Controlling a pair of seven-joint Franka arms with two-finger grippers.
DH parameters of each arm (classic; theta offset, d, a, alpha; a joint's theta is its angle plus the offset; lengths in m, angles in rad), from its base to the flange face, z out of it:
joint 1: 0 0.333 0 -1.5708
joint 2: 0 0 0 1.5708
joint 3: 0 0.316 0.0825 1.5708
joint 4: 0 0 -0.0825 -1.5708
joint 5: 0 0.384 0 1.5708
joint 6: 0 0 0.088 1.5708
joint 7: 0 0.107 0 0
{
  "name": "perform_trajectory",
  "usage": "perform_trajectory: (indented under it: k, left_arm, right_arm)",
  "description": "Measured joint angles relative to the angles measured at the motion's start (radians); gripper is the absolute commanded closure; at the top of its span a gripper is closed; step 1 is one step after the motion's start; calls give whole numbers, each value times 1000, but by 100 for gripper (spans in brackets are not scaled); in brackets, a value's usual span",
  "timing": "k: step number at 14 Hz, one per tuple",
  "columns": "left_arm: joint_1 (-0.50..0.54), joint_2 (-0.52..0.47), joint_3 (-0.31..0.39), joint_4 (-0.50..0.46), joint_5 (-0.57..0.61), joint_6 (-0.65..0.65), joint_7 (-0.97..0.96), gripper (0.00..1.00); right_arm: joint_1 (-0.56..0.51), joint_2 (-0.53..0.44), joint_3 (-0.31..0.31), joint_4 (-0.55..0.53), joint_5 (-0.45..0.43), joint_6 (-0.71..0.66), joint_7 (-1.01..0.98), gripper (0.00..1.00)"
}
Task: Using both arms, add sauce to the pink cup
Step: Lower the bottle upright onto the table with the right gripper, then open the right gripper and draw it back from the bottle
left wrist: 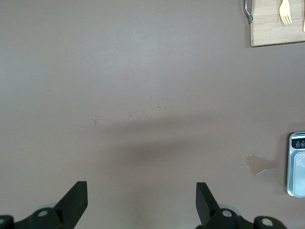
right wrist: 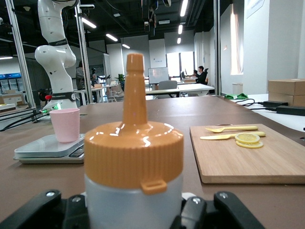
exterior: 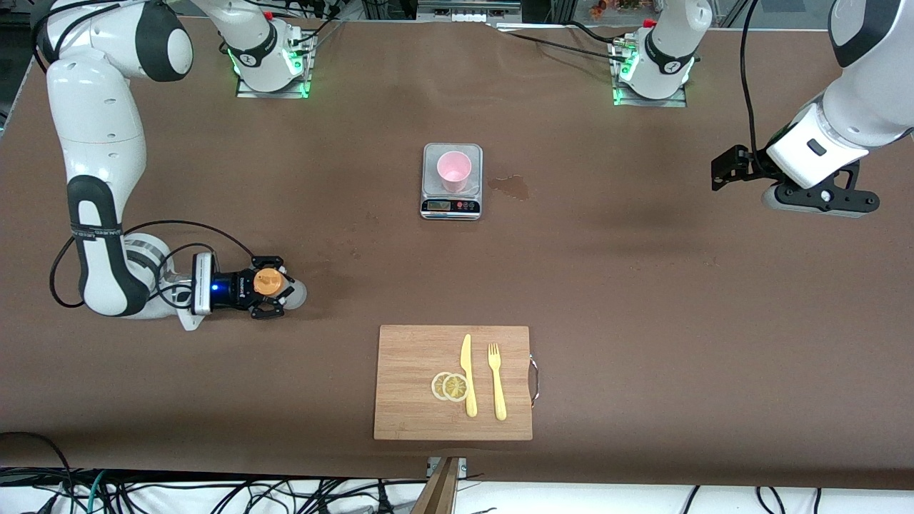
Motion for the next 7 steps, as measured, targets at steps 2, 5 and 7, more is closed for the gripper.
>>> perform_trajectory:
  k: [2, 5, 7]
  left_arm:
    - [0, 0, 0, 0, 0, 0, 0, 0]
    - [0, 0, 0, 0, 0, 0, 0, 0]
    - [0, 0, 0, 0, 0, 0, 0, 0]
  right_arm:
    - [-2, -1, 0, -7, 4, -6, -4, 2]
    - [-2, -1, -1, -22, 28, -19, -4, 0]
    - [-2, -1, -1, -31, 47, -34, -4, 0]
